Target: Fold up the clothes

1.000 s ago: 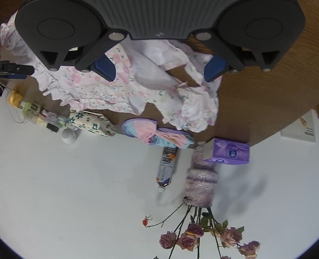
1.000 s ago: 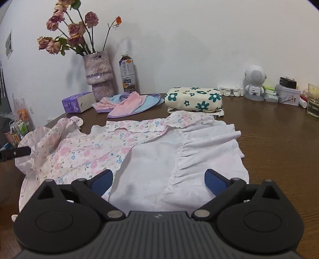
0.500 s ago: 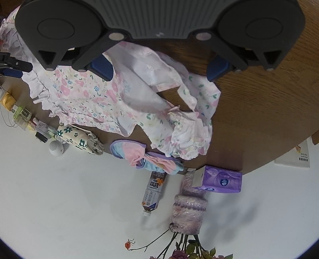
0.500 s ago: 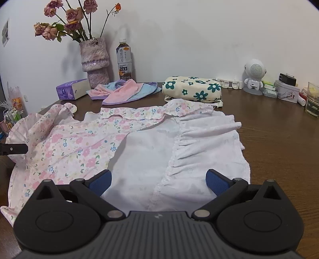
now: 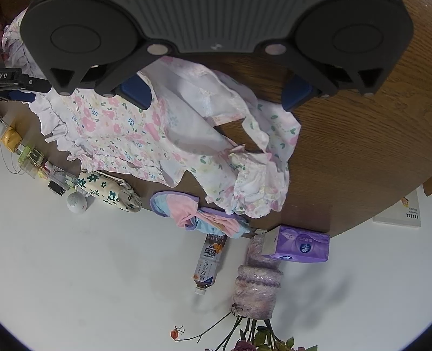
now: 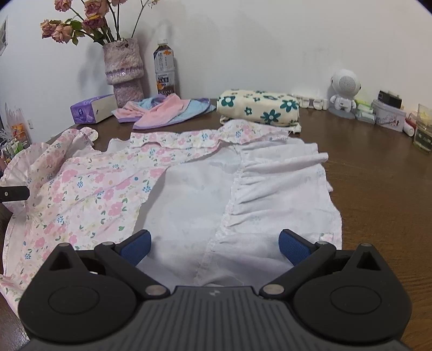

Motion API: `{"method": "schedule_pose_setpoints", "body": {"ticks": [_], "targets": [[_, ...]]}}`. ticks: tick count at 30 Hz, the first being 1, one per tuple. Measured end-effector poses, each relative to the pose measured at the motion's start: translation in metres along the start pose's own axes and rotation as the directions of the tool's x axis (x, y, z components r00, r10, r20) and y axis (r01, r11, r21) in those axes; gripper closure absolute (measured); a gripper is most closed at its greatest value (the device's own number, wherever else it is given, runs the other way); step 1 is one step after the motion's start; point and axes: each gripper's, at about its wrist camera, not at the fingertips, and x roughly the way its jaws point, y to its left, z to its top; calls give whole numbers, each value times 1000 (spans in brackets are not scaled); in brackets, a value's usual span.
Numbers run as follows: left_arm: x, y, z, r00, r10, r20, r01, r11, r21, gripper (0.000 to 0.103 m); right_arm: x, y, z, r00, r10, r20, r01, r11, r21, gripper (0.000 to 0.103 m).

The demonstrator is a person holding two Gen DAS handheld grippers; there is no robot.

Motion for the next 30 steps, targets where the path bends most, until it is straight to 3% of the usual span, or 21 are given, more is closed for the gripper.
{"method": "schedule_pose_setpoints", "body": {"ticks": [30], "targets": [[1, 0, 0, 1000, -2, 1, 2, 1000, 0, 0, 4, 6, 0, 999, -31, -23, 30, 999, -36, 1]]}}
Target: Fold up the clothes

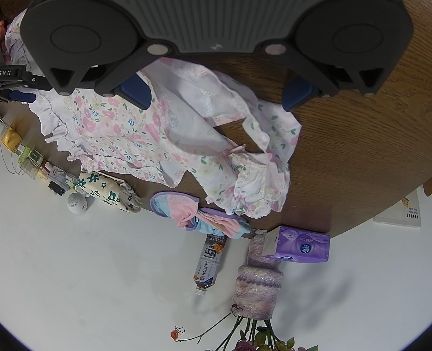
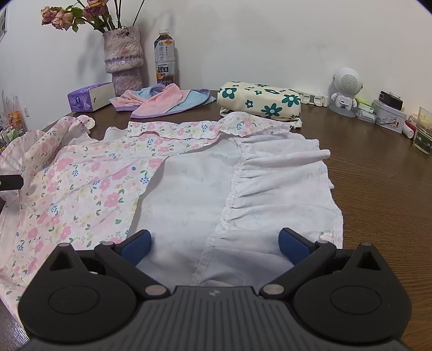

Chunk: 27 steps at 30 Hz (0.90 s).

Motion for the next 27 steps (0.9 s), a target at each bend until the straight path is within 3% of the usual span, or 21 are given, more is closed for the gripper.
{"method": "schedule_pose_setpoints", "body": {"ticks": [27], "targets": [[0, 1, 0, 1000, -1, 0, 1, 1000, 0, 0, 1, 3, -1, 1000, -11, -2, 11, 1000, -3, 1]]}}
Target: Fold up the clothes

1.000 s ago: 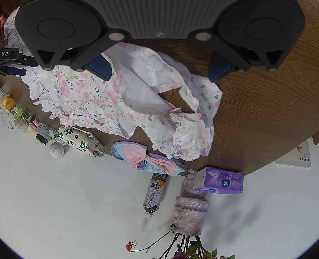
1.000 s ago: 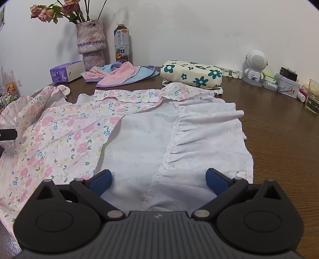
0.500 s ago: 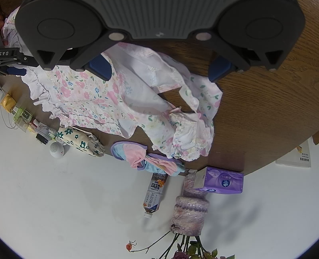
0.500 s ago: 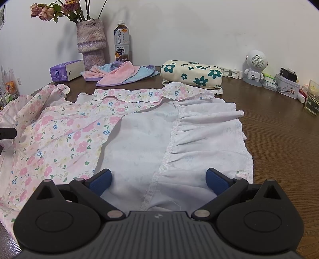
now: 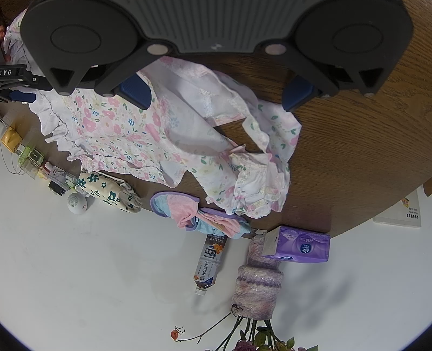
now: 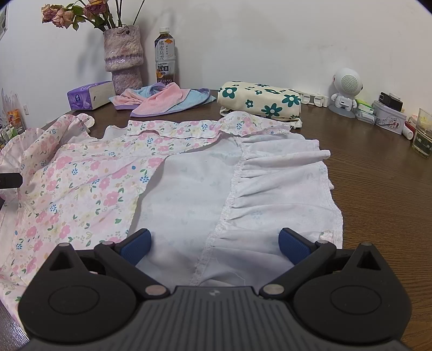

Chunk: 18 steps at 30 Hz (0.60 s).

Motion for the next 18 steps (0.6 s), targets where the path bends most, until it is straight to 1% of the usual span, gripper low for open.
{"method": "schedule_pose_setpoints", "body": {"ticks": [18], "targets": [[1, 0, 0, 1000, -1, 0, 1, 1000, 0, 0, 0, 0, 0, 1000, -7, -1, 7, 1000, 5, 1]]}}
